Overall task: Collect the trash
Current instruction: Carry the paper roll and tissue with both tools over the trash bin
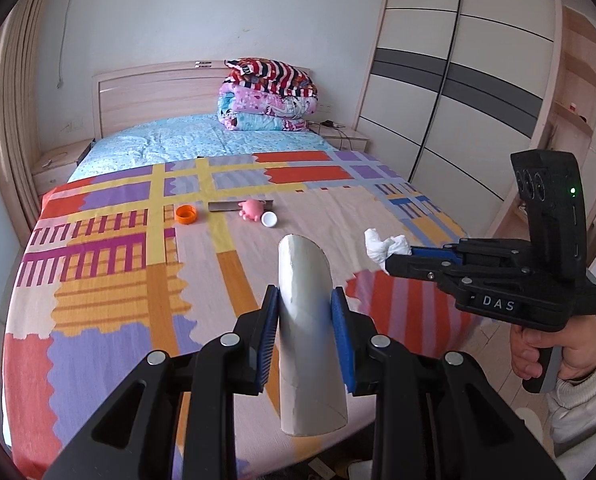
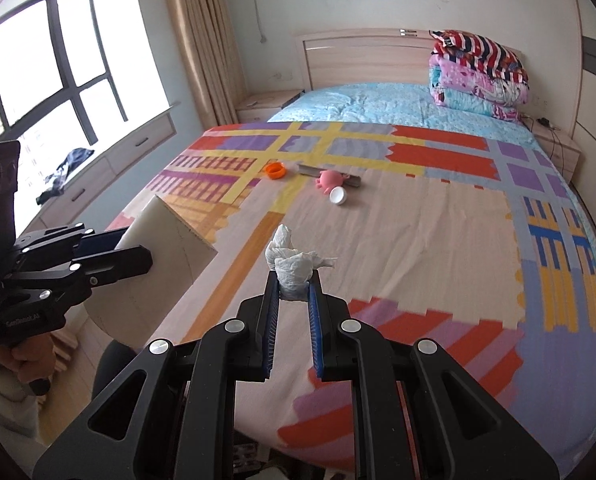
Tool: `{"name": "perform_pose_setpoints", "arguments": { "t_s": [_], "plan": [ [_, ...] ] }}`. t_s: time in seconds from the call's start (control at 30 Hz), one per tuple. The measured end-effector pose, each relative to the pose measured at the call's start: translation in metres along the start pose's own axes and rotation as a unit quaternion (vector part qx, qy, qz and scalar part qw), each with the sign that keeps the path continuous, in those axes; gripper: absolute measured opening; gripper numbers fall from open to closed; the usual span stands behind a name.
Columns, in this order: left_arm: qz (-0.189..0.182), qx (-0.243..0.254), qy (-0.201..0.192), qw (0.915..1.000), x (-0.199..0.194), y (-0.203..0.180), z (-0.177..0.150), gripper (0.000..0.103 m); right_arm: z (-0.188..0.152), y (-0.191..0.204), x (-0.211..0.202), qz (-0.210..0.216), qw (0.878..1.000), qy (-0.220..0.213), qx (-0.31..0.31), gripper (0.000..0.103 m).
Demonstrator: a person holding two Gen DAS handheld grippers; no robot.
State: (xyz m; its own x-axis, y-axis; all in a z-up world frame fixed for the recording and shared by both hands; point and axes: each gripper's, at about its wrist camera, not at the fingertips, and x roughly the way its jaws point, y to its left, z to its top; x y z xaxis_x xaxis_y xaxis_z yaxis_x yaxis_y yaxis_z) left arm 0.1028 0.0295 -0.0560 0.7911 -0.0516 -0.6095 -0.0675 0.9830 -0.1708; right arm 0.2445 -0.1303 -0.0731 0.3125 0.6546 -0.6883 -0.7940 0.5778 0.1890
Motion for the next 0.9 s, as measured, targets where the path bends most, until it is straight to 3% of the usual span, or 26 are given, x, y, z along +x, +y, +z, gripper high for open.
{"name": "perform_pose_setpoints", "arguments": {
  "t_s": [0.4,0.9],
  "plan": [
    [-0.015,0.033,0.016,0.9992,-0.03,-0.03,-0.045,0.026,-0.055,0.024,-0.03,0.021,1.0,0.014,-0.013,0.015],
    [-0.025,0.027,0.109,0.9934,-0.01,-0.034,-0.121,0.026,-0.125,0.032,-0.014,0.045,0.994,0.102,-0.019,0.015]
  ]
}}
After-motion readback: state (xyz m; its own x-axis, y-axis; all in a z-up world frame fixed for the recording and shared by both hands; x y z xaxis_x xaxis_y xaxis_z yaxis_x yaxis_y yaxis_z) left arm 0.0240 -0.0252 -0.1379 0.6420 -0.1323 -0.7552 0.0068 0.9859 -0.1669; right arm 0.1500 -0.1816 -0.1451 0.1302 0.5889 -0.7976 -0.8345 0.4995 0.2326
